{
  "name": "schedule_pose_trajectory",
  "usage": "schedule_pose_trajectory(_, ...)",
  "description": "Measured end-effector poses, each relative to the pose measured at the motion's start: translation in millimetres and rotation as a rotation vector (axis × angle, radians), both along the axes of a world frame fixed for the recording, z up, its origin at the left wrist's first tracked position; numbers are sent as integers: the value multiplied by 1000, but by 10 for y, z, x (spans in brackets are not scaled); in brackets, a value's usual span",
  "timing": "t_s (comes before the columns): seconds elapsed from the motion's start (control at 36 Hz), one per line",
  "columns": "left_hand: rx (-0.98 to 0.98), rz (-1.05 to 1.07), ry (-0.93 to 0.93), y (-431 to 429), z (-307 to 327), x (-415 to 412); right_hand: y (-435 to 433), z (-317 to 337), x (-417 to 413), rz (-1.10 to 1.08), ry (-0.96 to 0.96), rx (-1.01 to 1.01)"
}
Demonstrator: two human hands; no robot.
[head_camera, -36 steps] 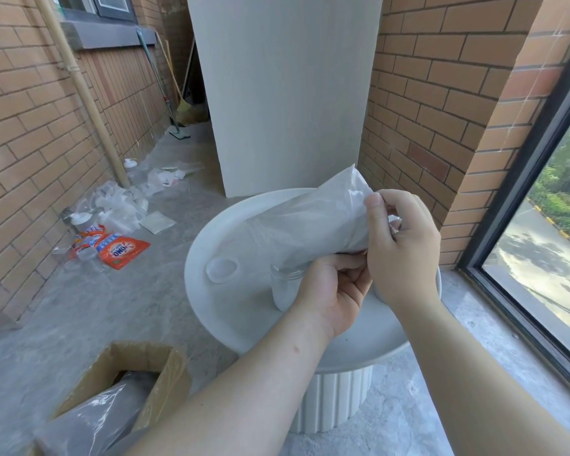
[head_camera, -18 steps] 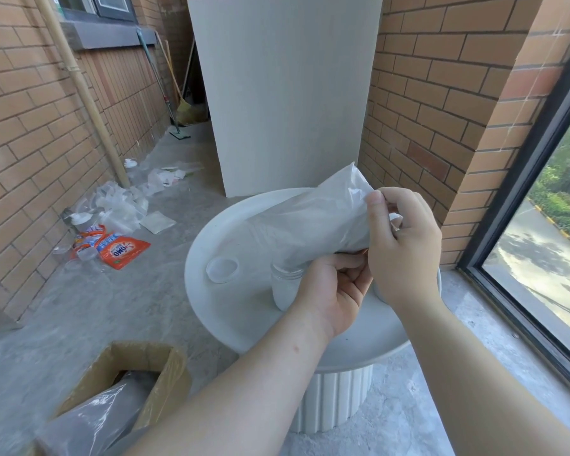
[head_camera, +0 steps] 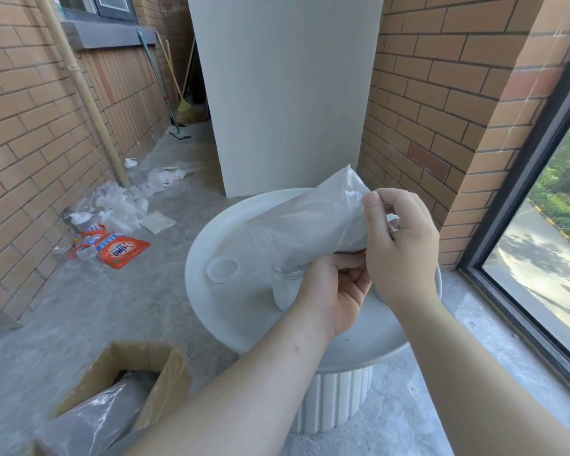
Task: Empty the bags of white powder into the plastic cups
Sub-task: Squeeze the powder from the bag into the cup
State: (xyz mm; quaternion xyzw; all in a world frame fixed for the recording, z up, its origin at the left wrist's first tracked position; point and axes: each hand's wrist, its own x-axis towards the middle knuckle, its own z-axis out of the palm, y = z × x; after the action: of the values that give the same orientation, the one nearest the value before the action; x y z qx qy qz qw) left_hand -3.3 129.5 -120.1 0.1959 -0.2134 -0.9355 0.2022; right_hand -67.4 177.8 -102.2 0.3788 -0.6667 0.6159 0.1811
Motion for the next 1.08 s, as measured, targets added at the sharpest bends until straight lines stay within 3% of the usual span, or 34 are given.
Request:
schedule_pose_trajectory(0.89,-24,-34,54,-8,55,10,49,-52,-18,3,-109,9)
schedule_pose_trajectory(1.08,-17,-19,65,-11,75,15,26,-42,-30,-17,-41,18)
